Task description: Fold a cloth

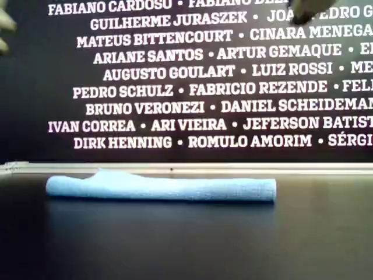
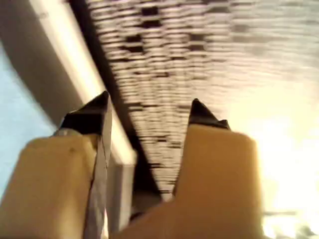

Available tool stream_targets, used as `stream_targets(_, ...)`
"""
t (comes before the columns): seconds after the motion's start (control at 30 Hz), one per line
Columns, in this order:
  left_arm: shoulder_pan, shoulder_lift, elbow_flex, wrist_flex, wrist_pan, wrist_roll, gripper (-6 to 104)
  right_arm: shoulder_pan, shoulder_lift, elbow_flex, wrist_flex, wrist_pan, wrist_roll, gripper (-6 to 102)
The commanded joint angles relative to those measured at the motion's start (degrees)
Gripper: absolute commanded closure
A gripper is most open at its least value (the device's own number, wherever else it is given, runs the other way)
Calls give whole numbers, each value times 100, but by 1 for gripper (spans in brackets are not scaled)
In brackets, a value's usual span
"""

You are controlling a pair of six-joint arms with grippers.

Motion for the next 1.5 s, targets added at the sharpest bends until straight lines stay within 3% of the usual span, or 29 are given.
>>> stream_targets(0.0,88,2030,1090,-26,-44,-35,43,-53,1608,1011,62,-35,-26,46)
stream_targets(0.1,123,2936,2057,-18,-97,-35,43,-53,2355,1846,62,-26,-26,46)
stream_targets(0.27,79,2936,2786,-18,-272,-53,42,-62,3595,3006,44,-18,-26,46)
stream_targets(0.33,62,2936,2909,-26,-272,-167,42,-62,4148,3445,44,-18,-26,46)
stream_targets(0.4,62,2936,2944,-26,-272,-527,42,-62,4641,3894,-18,-9,-26,46)
stream_targets(0.53,70,2936,3067,-26,-255,-1485,42,-70,5150,4781,-431,0,-26,46)
stream_targets(0.6,70,2927,3129,-18,-185,-1688,42,-149,5124,5203,-747,44,-26,46)
stream_targets(0.83,132,2927,3146,-26,-272,-1705,43,-334,5115,6108,-1046,141,-18,47)
stream_targets(1.17,35,2373,3138,-26,-141,-1802,42,-176,4957,6223,-1090,53,53,46)
stream_targets(1.47,-26,-387,2487,-158,325,-1802,42,193,4324,6196,-1143,44,-97,41)
